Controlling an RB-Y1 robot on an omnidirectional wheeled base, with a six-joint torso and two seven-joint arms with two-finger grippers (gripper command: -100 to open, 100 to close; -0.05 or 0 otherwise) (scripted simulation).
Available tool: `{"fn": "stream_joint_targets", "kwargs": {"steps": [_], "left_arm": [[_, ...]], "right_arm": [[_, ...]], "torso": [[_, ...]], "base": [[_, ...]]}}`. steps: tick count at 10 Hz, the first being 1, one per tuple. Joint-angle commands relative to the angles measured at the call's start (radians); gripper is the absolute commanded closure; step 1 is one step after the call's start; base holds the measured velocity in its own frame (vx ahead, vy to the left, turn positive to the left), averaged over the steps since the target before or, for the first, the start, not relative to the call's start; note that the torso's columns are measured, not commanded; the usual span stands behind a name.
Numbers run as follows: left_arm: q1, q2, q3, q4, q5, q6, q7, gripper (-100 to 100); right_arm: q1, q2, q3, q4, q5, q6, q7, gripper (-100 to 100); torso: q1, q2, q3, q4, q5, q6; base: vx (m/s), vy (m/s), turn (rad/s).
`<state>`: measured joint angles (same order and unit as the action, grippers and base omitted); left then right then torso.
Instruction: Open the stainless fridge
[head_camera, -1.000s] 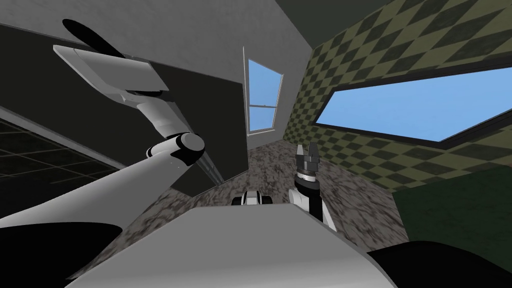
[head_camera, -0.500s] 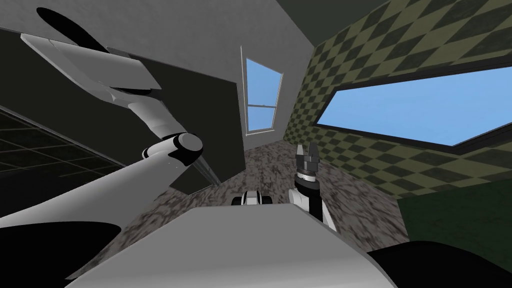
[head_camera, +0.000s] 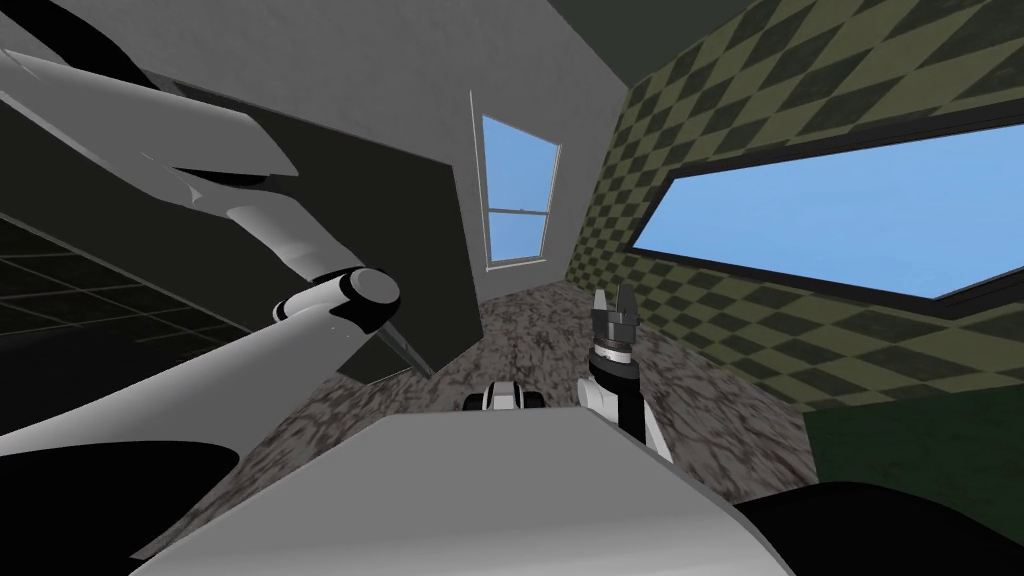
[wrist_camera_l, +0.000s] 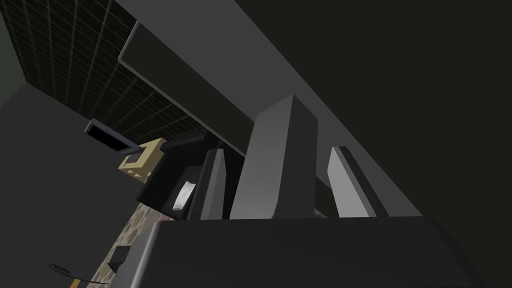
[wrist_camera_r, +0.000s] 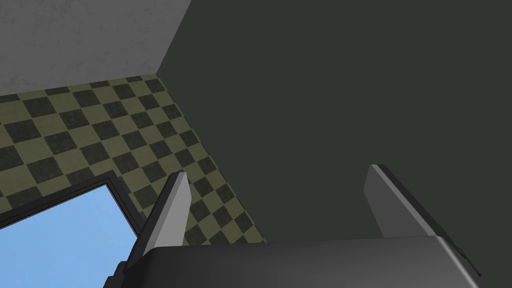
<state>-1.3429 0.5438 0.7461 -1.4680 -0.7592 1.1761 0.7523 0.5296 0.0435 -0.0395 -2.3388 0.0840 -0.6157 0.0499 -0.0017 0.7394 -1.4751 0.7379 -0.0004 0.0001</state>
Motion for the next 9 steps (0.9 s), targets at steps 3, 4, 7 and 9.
{"fn": "stream_joint_targets", "kwargs": {"steps": [3,4,7,9], "left_arm": [[0.015,0.014,-0.006,-0.016,-0.098,0.019,0.039,100],[0.018,0.019,-0.011,-0.019,-0.123,0.025,0.054,100],[0.026,0.028,-0.020,-0.026,-0.198,0.037,0.085,100],[0.029,0.032,-0.025,-0.029,-0.235,0.043,0.100,100]], "right_arm": [[0.000,0.000,0.000,0.000,0.000,0.000,0.000,0],[0.000,0.000,0.000,0.000,0.000,0.000,0.000,0],[0.000,0.000,0.000,0.000,0.000,0.000,0.000,0],[0.000,0.000,0.000,0.000,0.000,0.000,0.000,0]], "torso": [[0.008,-0.005,-0.005,0.000,0.000,0.001],[0.004,-0.005,-0.003,-0.001,0.002,-0.002],[0.004,-0.005,-0.003,-0.002,0.002,0.001],[0.001,-0.005,-0.003,-0.003,0.002,0.001]], "base": [[0.019,-0.148,0.023],[0.028,-0.225,0.034],[0.036,-0.184,0.024],[0.036,-0.196,0.032]]}}
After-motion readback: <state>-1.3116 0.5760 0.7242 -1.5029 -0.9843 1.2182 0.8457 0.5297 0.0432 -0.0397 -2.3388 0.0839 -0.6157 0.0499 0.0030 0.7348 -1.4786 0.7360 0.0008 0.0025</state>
